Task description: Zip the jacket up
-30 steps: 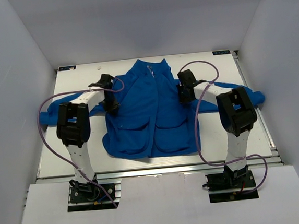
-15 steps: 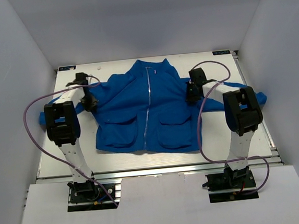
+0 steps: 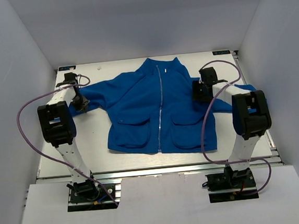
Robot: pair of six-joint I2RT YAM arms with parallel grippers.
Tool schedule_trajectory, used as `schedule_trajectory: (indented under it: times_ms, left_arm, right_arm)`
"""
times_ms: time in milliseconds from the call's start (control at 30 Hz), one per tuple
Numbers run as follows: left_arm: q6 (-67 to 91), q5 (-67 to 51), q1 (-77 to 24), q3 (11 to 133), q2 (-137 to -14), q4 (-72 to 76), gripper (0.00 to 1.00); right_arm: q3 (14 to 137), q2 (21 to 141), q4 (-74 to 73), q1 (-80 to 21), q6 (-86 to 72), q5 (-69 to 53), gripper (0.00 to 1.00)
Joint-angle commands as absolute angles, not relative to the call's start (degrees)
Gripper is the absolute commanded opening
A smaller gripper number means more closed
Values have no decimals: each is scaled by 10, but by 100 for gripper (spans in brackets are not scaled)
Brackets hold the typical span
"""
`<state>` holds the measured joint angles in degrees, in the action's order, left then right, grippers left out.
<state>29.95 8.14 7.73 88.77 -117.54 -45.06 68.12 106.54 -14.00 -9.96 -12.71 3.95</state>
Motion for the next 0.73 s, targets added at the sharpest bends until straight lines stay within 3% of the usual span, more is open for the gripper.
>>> schedule_trajectory:
  times_ms: [0,33,100,200,533,700]
  left_arm:
    - [290,55,76,888,-1096,-457,0]
    - [288,54,76,888,-1086,-460,4]
    - [287,44,76,885,-1042,-465,34]
    - [285,25,76,872,-964,-461,98]
    - [271,-59,76,768,-751,-457,98]
    - [266,-38,76,762,-732,-477,98]
  right_arm:
    - [682,1006,-160,-97,-101,13,78]
    - [682,982,-161,-97,-102,11,89]
    - [682,953,-168,-97,-105,4,89]
    - [670,886,-173,-98,-106,-20,89]
    - [567,638,-224,-97,-153,58,89]
    - [526,580,-243,-97,-165,83,90]
